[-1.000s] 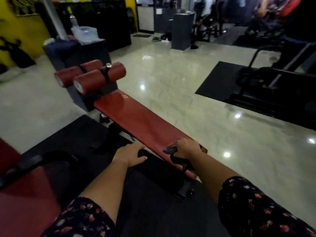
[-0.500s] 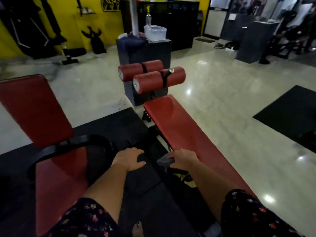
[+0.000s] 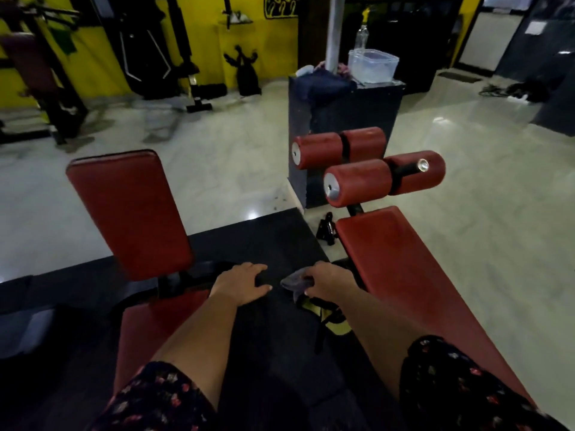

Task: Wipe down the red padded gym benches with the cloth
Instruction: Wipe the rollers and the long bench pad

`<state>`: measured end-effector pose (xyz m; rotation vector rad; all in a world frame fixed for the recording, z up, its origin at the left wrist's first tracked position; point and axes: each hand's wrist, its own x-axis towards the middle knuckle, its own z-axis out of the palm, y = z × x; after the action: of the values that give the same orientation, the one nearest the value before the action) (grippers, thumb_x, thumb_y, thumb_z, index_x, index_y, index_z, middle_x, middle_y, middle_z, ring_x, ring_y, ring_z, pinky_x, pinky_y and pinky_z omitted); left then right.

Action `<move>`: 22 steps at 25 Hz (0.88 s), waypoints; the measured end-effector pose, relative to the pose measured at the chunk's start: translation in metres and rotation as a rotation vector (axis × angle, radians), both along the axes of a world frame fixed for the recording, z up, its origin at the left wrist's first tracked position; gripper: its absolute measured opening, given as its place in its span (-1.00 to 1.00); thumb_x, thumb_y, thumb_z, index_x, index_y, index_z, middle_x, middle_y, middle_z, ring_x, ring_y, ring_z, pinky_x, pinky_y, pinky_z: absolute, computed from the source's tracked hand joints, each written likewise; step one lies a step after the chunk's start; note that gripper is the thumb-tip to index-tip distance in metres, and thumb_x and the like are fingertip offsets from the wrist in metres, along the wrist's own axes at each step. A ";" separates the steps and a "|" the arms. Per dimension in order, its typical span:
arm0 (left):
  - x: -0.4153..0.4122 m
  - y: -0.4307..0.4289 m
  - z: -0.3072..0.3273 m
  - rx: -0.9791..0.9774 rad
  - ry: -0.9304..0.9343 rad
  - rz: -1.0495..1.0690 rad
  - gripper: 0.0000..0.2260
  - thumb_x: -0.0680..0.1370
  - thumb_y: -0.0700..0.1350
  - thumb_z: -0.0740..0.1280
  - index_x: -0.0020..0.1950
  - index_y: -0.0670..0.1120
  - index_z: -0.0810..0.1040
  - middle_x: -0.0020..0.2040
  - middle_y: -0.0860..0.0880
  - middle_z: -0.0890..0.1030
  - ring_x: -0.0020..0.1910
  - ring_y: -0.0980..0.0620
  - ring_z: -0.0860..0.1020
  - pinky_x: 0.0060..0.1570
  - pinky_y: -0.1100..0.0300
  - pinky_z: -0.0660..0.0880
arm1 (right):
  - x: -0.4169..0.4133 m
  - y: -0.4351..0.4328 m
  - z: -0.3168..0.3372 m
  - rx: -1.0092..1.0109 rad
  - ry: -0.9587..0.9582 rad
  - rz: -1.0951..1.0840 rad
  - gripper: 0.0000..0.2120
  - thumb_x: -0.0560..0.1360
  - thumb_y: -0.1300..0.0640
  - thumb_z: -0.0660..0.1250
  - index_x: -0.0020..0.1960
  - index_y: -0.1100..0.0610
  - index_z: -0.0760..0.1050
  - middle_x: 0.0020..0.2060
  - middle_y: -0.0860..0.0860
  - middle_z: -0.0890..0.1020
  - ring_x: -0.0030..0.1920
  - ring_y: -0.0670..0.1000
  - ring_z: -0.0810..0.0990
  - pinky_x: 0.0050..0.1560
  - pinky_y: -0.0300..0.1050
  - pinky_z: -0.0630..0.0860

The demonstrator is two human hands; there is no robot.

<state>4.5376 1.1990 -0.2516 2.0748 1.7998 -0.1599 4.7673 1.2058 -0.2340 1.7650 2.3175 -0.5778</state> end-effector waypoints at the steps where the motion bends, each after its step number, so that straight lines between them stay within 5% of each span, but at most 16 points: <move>1: -0.008 0.013 -0.001 0.000 0.022 0.000 -0.41 0.55 0.29 0.23 0.54 0.14 0.24 0.47 0.01 0.35 0.41 -0.06 0.37 0.31 -0.02 0.40 | -0.009 0.020 0.000 0.000 -0.020 0.021 -0.61 0.51 -0.06 0.30 0.34 -0.14 0.45 0.20 0.04 0.47 0.21 0.16 0.52 0.15 0.08 0.52; 22: -0.116 0.351 -0.002 -0.081 -0.008 0.319 -0.39 0.55 0.26 0.28 0.55 0.16 0.22 0.51 -0.02 0.30 0.43 -0.10 0.36 0.35 -0.07 0.38 | -0.131 0.419 -0.005 -0.024 -0.088 0.281 -0.58 0.45 -0.07 0.36 0.31 -0.08 0.49 0.19 0.02 0.51 0.17 0.14 0.55 0.09 0.05 0.54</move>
<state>4.4216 1.5497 -0.2536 1.7040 2.0544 -0.1329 4.6365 1.6249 -0.2388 1.3893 2.4258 -0.4682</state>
